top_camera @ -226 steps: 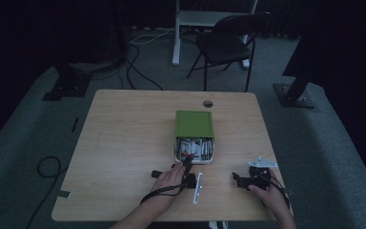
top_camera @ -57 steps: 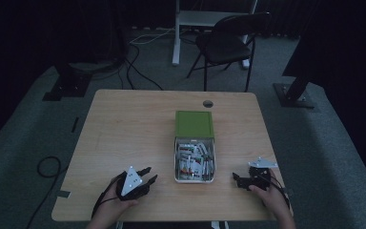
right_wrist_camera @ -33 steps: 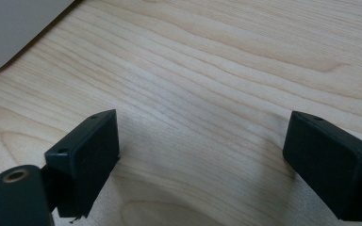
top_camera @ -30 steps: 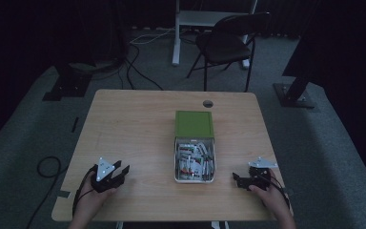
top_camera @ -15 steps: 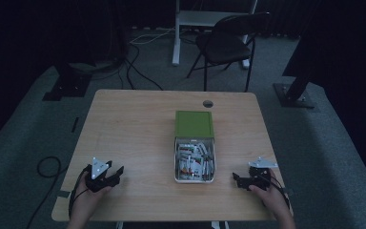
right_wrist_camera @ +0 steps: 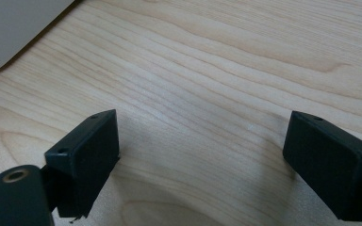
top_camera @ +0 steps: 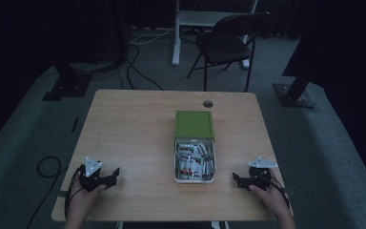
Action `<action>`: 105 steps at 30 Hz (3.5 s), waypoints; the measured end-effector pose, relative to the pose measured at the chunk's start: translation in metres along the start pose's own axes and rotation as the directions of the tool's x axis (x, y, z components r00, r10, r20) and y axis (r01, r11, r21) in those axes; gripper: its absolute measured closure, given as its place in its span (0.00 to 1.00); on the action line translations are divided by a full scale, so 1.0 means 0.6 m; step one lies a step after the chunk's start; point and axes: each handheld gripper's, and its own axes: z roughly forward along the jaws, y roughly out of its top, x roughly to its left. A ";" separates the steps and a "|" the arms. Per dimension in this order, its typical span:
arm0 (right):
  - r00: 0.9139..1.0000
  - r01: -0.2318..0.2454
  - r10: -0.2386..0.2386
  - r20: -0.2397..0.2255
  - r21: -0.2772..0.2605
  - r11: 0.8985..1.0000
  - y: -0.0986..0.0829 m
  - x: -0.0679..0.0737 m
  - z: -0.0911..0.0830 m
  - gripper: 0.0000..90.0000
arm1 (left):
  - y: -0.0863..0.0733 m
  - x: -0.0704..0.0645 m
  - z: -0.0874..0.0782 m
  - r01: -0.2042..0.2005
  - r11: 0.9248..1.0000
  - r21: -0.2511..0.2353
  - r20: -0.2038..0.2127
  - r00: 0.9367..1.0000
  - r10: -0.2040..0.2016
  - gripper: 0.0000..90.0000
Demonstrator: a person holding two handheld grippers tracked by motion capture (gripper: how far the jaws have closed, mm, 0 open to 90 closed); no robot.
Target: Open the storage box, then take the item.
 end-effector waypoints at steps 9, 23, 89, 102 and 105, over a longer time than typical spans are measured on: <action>1.000 0.000 0.000 0.000 0.000 1.000 0.000 0.000 0.000 0.12 | -0.010 0.020 0.003 -0.031 0.998 0.048 -0.067 0.997 0.035 0.11; 1.000 0.000 0.000 -0.001 0.000 1.000 0.000 0.000 0.000 0.12 | -0.013 0.033 0.012 0.008 0.992 0.128 -0.090 0.996 0.003 0.11; 0.991 -0.112 0.123 0.061 -0.159 0.981 0.127 0.061 -0.094 0.20 | -0.009 0.029 0.020 0.098 0.985 0.142 -0.088 0.992 -0.086 0.11; 0.995 -0.075 0.087 0.048 -0.205 0.976 0.160 0.111 -0.096 0.20 | -0.009 0.028 0.020 0.098 0.985 0.142 -0.088 0.992 -0.086 0.11; 0.997 -0.063 0.072 0.037 -0.216 0.974 0.167 0.125 -0.095 0.20 | -0.009 0.028 0.020 0.098 0.985 0.142 -0.088 0.992 -0.086 0.11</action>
